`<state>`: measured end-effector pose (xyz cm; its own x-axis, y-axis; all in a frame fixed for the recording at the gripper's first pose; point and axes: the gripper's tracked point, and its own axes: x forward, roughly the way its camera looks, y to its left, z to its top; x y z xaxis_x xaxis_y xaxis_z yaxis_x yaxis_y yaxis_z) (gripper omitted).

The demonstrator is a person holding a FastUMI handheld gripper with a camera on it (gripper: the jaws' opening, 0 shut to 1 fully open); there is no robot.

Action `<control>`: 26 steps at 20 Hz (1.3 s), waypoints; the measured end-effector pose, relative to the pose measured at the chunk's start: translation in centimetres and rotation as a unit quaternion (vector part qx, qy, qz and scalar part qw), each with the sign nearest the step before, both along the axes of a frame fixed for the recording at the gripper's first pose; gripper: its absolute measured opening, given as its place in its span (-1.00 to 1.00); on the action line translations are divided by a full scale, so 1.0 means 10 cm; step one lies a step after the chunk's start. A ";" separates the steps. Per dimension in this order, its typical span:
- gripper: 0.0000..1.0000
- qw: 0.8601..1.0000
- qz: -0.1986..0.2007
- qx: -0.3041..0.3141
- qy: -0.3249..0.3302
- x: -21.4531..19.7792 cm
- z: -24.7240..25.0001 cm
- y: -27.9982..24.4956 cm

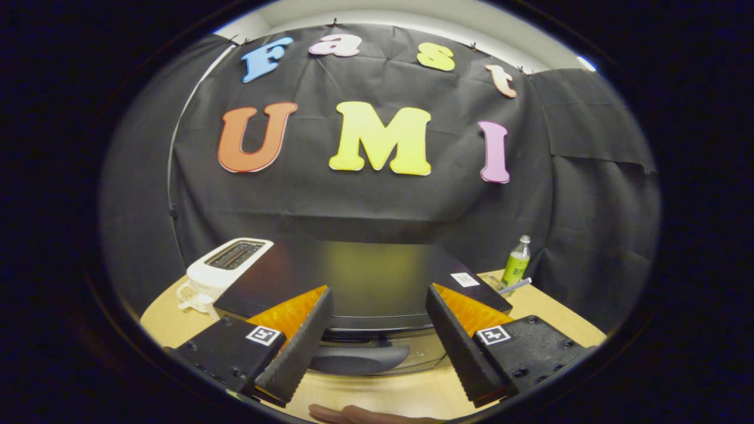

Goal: Open the toaster oven, put the food inside, and close the toaster oven door.

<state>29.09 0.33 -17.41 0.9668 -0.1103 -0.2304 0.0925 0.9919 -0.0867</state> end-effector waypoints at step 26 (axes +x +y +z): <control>1.00 0.996 0.019 0.025 0.079 -0.74 -0.41 -0.13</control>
